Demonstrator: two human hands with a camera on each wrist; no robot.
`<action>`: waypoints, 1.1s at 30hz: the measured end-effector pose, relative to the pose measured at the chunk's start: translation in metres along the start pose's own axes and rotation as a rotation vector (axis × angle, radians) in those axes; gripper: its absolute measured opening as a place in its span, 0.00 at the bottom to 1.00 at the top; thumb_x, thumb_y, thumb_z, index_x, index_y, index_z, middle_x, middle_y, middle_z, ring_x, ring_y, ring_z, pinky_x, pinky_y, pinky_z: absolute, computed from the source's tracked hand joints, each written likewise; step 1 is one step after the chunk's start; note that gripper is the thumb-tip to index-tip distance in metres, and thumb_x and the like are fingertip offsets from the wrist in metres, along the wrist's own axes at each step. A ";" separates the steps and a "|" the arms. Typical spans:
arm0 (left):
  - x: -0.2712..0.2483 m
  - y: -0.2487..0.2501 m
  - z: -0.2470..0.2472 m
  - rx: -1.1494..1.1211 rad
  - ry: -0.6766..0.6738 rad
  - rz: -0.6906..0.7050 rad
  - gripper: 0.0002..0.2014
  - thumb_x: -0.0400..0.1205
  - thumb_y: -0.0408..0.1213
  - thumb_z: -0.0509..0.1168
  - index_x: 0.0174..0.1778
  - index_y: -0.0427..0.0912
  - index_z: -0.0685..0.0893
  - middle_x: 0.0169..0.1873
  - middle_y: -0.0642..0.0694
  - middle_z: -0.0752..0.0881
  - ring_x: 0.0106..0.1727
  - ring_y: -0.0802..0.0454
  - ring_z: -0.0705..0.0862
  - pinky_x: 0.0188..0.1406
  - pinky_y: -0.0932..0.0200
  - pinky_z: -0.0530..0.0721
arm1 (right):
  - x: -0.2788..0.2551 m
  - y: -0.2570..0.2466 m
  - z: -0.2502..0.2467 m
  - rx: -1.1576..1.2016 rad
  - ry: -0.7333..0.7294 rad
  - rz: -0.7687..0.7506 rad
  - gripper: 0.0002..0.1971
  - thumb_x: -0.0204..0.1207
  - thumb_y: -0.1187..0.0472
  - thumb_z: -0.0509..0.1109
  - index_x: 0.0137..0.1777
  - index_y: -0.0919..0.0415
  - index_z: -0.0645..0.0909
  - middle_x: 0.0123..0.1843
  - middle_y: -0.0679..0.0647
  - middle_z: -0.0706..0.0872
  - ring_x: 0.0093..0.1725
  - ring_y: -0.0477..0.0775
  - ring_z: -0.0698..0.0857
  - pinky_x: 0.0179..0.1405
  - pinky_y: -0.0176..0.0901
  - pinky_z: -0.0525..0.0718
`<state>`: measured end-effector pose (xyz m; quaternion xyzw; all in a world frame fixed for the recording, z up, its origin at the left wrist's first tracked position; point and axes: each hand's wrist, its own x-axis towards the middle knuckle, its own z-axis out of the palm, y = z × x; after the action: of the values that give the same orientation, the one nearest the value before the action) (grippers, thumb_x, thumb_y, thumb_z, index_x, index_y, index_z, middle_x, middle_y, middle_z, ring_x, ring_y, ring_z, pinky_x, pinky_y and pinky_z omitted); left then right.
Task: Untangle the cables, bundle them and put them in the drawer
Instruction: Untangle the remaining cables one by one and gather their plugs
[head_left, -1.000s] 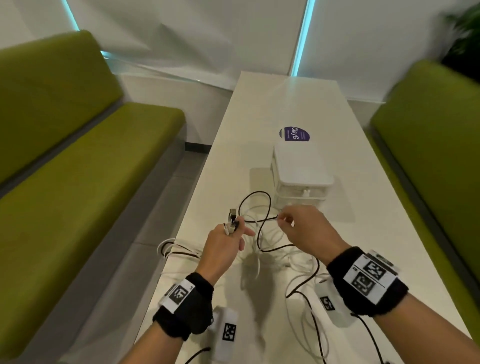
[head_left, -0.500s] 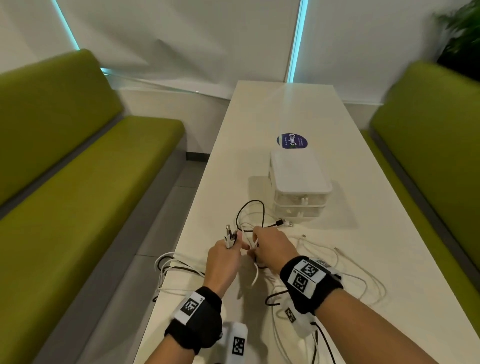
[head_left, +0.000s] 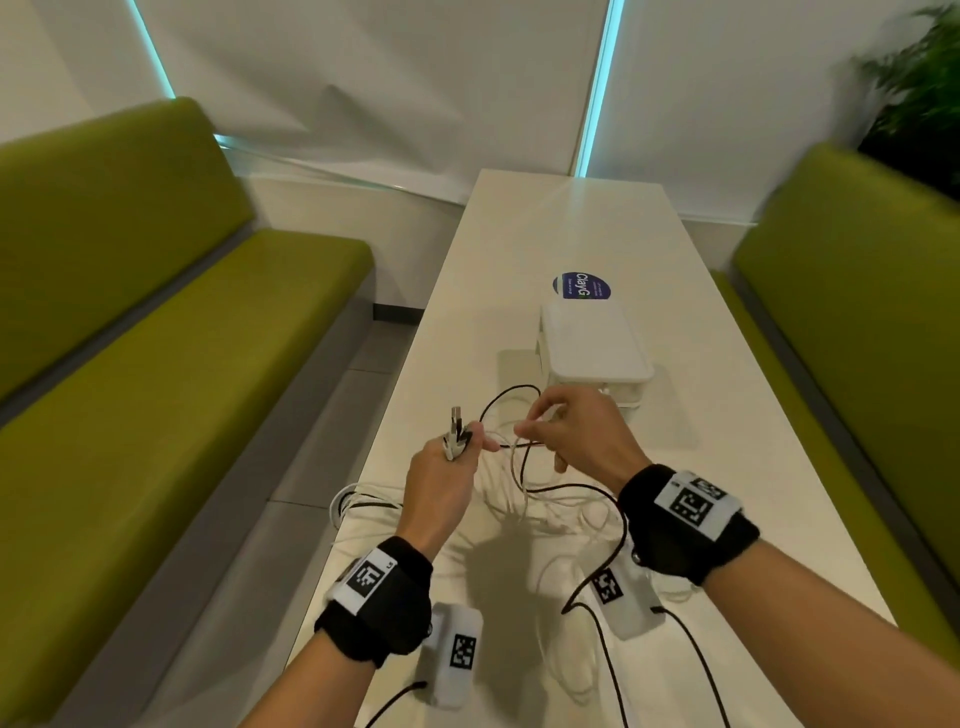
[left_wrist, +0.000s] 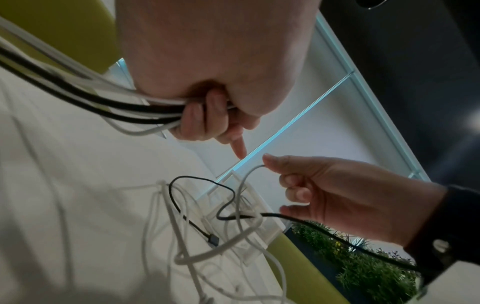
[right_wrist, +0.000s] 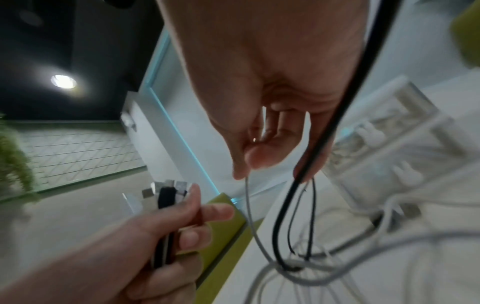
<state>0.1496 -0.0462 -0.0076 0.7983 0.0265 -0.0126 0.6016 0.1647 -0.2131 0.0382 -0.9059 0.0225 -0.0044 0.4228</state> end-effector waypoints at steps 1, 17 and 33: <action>-0.002 0.001 -0.001 -0.023 0.005 0.007 0.19 0.86 0.54 0.58 0.37 0.53 0.90 0.27 0.45 0.68 0.25 0.52 0.62 0.22 0.59 0.61 | -0.002 -0.006 -0.005 -0.044 -0.008 -0.025 0.10 0.72 0.53 0.80 0.39 0.57 0.84 0.22 0.48 0.84 0.19 0.48 0.84 0.29 0.40 0.81; -0.024 0.010 -0.002 -0.037 -0.268 0.190 0.15 0.85 0.48 0.63 0.37 0.50 0.89 0.23 0.59 0.77 0.26 0.60 0.70 0.31 0.64 0.68 | -0.031 -0.022 -0.021 -0.013 -0.178 -0.190 0.13 0.82 0.49 0.68 0.42 0.57 0.85 0.32 0.52 0.90 0.33 0.57 0.88 0.41 0.51 0.86; -0.022 -0.007 0.005 -0.098 -0.094 0.070 0.19 0.86 0.48 0.61 0.37 0.40 0.87 0.19 0.57 0.69 0.22 0.60 0.64 0.23 0.67 0.62 | -0.034 0.025 -0.030 0.165 -0.430 0.250 0.09 0.83 0.63 0.68 0.51 0.69 0.86 0.35 0.58 0.82 0.23 0.53 0.85 0.23 0.41 0.83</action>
<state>0.1275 -0.0497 -0.0141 0.7667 -0.0290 -0.0279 0.6408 0.1288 -0.2506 0.0384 -0.8386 0.0436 0.2386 0.4877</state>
